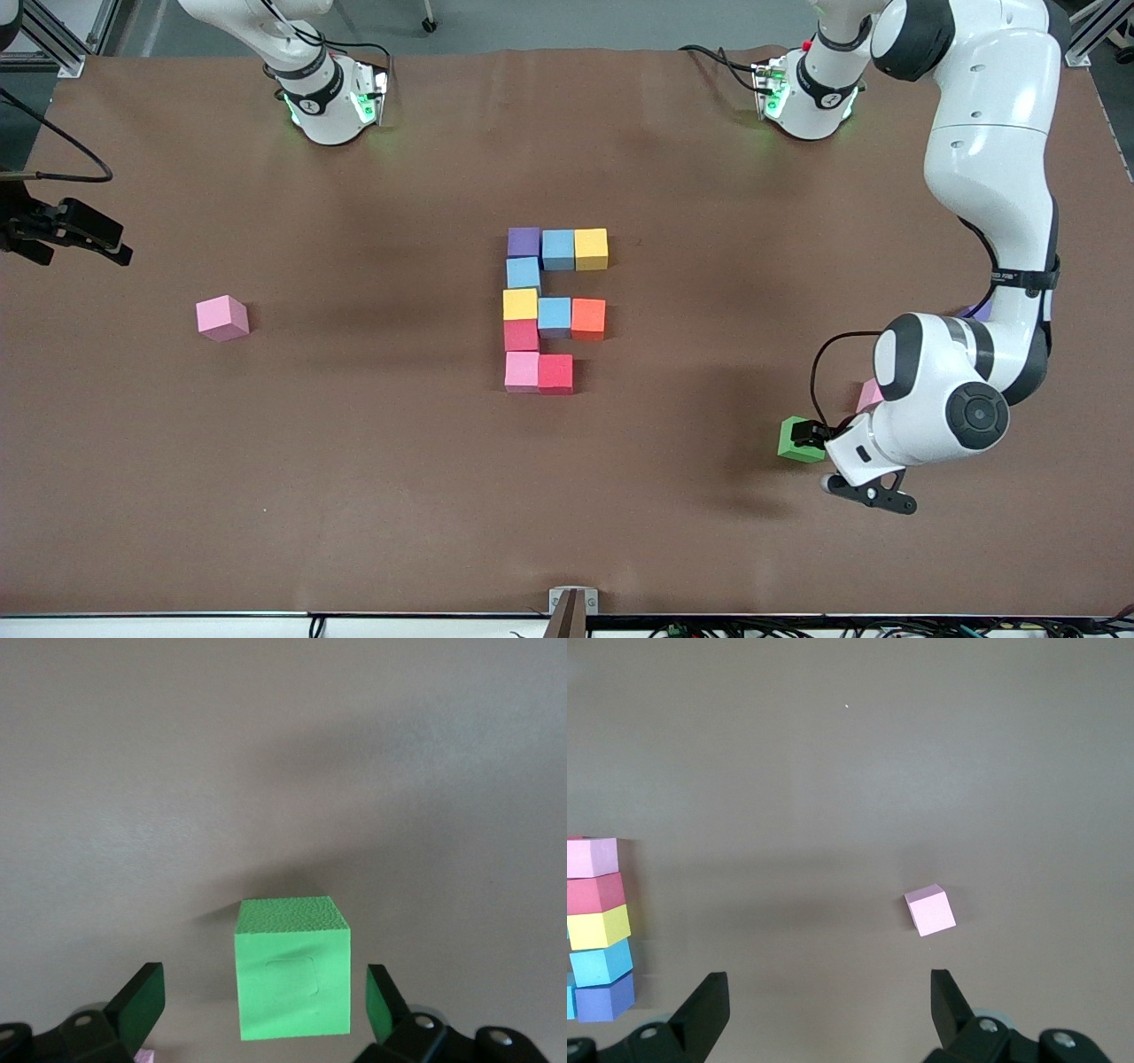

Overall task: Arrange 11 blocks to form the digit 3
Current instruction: 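Move the left gripper to the green block and grasp it, then lift and carry the green block toward the block shape with the left gripper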

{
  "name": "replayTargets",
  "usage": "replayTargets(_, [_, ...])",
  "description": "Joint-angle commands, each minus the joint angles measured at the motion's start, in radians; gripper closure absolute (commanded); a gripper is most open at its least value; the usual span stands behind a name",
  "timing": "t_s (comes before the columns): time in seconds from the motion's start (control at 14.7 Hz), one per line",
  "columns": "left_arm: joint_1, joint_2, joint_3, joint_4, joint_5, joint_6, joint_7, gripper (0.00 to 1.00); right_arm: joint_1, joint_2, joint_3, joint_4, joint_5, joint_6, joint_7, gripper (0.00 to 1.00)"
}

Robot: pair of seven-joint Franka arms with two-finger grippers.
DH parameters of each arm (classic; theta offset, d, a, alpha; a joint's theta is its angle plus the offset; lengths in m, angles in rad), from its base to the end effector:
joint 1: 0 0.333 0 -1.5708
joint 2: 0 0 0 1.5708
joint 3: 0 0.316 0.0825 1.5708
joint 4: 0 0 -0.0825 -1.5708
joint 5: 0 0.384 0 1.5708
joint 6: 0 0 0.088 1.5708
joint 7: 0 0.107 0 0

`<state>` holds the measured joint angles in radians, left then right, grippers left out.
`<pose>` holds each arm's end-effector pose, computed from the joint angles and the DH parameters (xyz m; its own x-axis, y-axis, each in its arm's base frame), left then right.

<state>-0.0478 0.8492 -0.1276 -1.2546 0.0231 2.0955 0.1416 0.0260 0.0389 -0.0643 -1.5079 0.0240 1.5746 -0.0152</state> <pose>0.7444 -0.1059 0.2513 0.9595 -0.2816 0.0075 -0.2814 -0.9566 0.0754 0.5673 -0.0184 0.6328 0.9993 -0.0231 0.0282 -0.0225 -0.9995 -0.0211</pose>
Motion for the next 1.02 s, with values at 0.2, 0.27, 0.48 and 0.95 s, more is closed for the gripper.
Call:
replayTargets(0.2, [-0.020,0.014,-0.003,-0.045,0.021,0.057,-0.004,0.02,-0.038,-0.013,0.047,-0.011,-0.015,0.010,-0.005,0.00])
replayTargets(0.27, [-0.023,0.021,-0.001,-0.049,0.023,0.079,-0.001,0.04,-0.038,-0.013,0.047,-0.011,-0.013,0.010,-0.005,0.00])
replayTargets(0.48, [-0.029,0.018,0.000,-0.103,0.023,0.132,0.010,0.21,-0.038,-0.013,0.047,-0.012,-0.007,0.010,-0.005,0.00])
replayTargets(0.95, [-0.018,-0.030,-0.009,-0.163,0.006,0.133,-0.237,1.00,-0.038,-0.014,0.047,-0.011,-0.007,0.008,-0.005,0.00])
